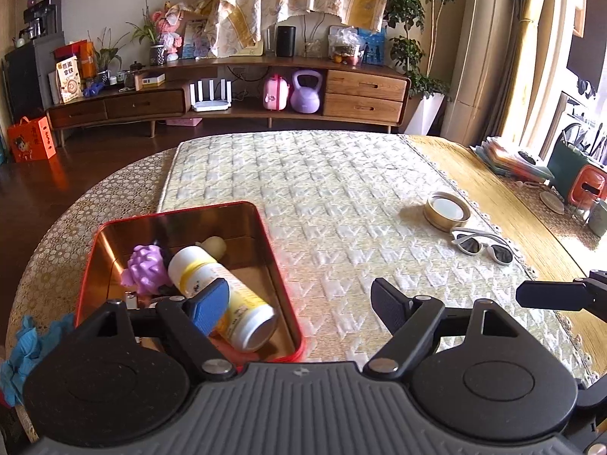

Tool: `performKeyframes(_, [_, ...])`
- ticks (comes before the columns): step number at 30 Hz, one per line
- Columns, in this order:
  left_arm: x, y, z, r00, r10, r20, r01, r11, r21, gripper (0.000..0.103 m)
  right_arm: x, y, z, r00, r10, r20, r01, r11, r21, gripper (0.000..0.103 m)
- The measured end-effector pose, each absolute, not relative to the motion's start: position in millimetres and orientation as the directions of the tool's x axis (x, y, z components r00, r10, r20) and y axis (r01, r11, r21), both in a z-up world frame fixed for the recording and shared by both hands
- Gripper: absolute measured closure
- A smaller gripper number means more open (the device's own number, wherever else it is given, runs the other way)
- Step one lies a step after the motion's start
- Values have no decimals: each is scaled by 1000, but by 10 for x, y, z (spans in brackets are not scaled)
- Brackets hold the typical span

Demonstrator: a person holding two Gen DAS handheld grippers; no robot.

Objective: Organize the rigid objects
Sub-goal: 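Lift both open tools out of the red tin back over the bed, then grasp round gold-rimmed lid with left tool while right tool grasps white sunglasses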

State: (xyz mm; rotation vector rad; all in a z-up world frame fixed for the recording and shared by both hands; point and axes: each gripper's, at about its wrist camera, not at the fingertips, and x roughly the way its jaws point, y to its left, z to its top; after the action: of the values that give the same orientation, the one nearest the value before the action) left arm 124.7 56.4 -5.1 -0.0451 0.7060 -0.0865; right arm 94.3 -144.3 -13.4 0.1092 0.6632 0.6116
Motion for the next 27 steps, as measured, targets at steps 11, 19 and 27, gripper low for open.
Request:
performKeyframes(11, [1527, -83, -36, 747, -149, -648, 135, 988, -72, 21, 1240, -2111, -294, 654, 509, -560, -394, 861, 322, 0])
performKeyframes(19, [1898, -606, -142, 717, -188, -672, 194, 979, -66, 21, 1501, -2652, -515, 728, 419, -543, -309, 907, 286, 0])
performKeyframes(27, [2330, -1010, -292, 676, -225, -702, 222, 970, -96, 21, 1769, -3066, -669, 753, 385, -534, -303, 923, 237, 0])
